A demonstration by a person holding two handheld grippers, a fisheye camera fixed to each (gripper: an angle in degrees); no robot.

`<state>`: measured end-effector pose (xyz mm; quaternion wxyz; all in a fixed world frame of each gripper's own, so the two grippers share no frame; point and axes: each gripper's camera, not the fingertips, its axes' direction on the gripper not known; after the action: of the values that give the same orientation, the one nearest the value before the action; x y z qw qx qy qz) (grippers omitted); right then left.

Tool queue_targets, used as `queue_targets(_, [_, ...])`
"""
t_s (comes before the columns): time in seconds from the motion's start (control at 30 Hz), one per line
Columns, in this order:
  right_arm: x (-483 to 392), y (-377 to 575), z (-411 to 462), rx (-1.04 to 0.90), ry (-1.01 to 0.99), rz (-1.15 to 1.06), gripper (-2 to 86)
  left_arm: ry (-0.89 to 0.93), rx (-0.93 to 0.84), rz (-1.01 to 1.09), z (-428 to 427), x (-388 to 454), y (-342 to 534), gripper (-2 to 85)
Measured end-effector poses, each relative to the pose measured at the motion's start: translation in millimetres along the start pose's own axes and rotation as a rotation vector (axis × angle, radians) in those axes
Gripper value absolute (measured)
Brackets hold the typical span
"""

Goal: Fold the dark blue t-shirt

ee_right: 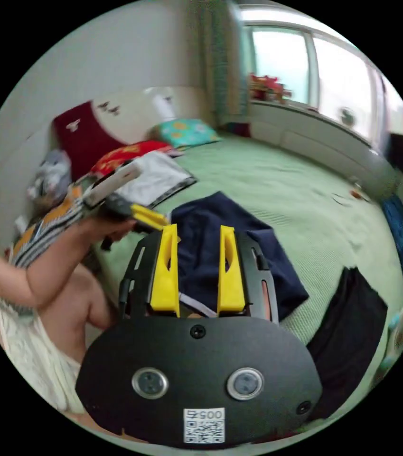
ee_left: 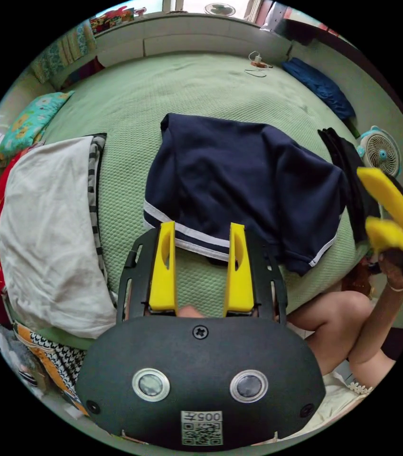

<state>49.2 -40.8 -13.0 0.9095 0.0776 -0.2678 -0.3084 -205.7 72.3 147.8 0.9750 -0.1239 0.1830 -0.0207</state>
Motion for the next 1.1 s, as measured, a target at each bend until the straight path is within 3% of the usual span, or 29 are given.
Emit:
queue_targets(0.1, [-31,2,24,-0.146,0.072,-0.154,9.0,0.027,0.033,-0.028,-9,-7,5,16.2])
queue_targets(0.27, [-60,5,44,-0.219,0.047,-0.282,7.8,0.013,0.124,0.020,-28,2,18,15.8])
queue_targets(0.57, [-60,8,69,-0.345,0.165,-0.235,9.9,-0.084,0.134,0.044,-36,19,22,9.6])
queue_targets(0.87, [-63,27,74,-0.417,0.088,-0.295,10.4,-0.067,0.168,-0.036,-49,18,28,10.4])
queue_targets(1.1, [-48,47,94,-0.505,0.182,-0.305,3.3,-0.015,0.186,-0.058,-53,16,31,11.8])
